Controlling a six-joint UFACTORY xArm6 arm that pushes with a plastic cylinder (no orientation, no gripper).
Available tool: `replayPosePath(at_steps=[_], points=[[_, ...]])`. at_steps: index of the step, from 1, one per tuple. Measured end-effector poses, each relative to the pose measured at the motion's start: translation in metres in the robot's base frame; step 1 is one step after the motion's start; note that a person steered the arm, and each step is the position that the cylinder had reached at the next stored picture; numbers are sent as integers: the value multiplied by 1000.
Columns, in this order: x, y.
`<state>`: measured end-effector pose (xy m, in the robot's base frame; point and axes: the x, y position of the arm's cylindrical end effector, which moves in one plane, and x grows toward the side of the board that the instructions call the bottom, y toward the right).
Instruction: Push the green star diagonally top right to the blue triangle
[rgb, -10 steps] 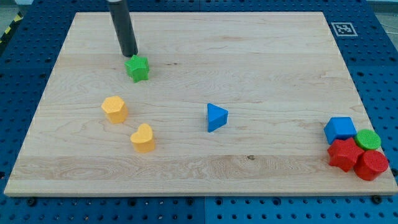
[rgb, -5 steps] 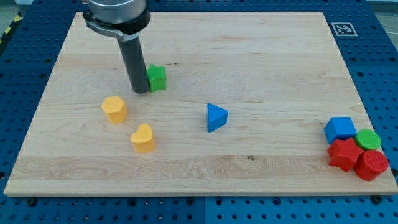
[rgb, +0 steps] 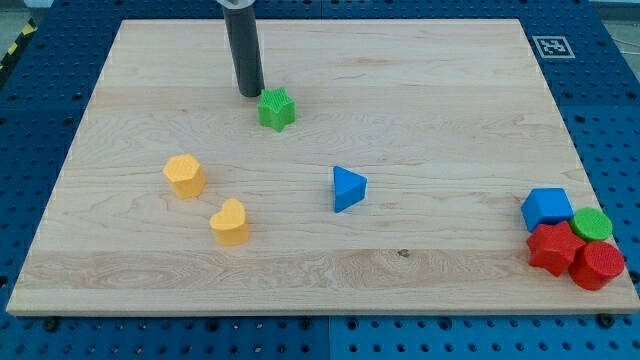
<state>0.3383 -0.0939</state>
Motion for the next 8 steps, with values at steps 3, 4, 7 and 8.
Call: replayPosePath(at_steps=[3,4,7,8], points=[[68,25],[88,50],[77,72],[53,55]])
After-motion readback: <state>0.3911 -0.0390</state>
